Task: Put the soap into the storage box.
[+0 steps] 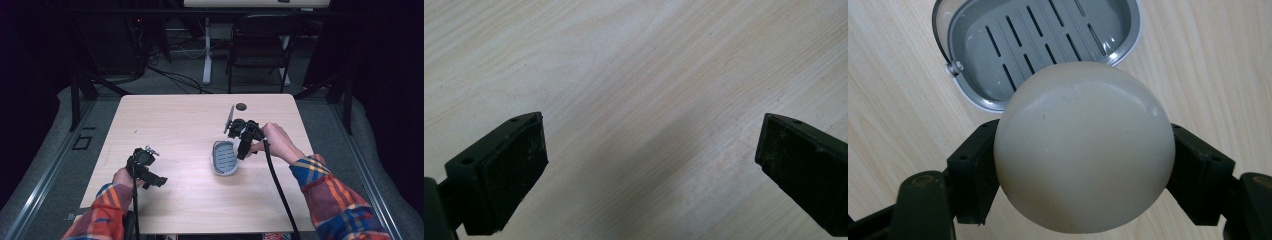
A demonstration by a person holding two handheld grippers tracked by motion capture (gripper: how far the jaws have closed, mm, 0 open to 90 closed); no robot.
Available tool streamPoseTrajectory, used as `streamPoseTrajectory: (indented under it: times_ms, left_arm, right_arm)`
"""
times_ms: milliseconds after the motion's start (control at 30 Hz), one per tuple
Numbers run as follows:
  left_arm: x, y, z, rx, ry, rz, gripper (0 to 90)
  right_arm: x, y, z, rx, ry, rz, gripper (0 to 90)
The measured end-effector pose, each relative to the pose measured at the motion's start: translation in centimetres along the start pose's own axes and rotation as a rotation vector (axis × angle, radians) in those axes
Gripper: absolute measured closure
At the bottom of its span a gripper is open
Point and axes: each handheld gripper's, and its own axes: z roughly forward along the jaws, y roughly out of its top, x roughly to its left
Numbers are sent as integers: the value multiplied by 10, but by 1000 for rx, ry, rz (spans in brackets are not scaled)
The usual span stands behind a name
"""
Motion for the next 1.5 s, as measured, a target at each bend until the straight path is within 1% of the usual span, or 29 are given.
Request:
streamPoseTrajectory:
  times_ms: [33,67,100,300,333,533,567,600,667,800,833,900,1167,1400,1500]
  left_arm:
    - [0,0,0,0,1,0,2]
    - [0,0,0,-1,-1,0,2]
    - [0,0,0,-1,0,1,2]
    - [0,0,0,0,-1,1,2]
    - [0,0,0,0,-2,1,3]
    - [0,0,1,-1,0,1,2]
    - [0,0,1,-2,0,1,3]
    - [0,0,1,-2,0,1,2]
    - [0,0,1,-1,0,2,3]
    - [-1,0,0,-3,4,1,3]
    - [-1,0,-1,-4,3,1,3]
    - [0,0,0,-3,1,0,3]
    - [0,0,0,-2,0,1,3]
    - [0,1,1,0,-3,5,4]
    - [-1,1,2,10,-6,11,4]
  right_arm:
    - [0,1,-1,-5,0,-5,242]
    - [0,2,-1,-13,2,5,242]
    - [0,4,-1,-5,1,-6,242]
    - [1,13,0,-10,9,-15,242]
    - [1,15,0,-11,8,-22,242]
    - [2,24,0,-11,11,-29,242]
    - [3,25,1,-20,11,-26,242]
    - [3,28,0,-4,6,-37,242]
    - [4,30,1,-9,12,-35,242]
    - [5,37,1,-8,13,-46,242]
    - [5,38,2,0,13,-47,242]
    - [6,40,4,-5,19,-48,242]
    - [7,50,17,17,36,-53,242]
    - [6,50,26,22,43,-51,242]
    - [5,49,30,20,55,-42,242]
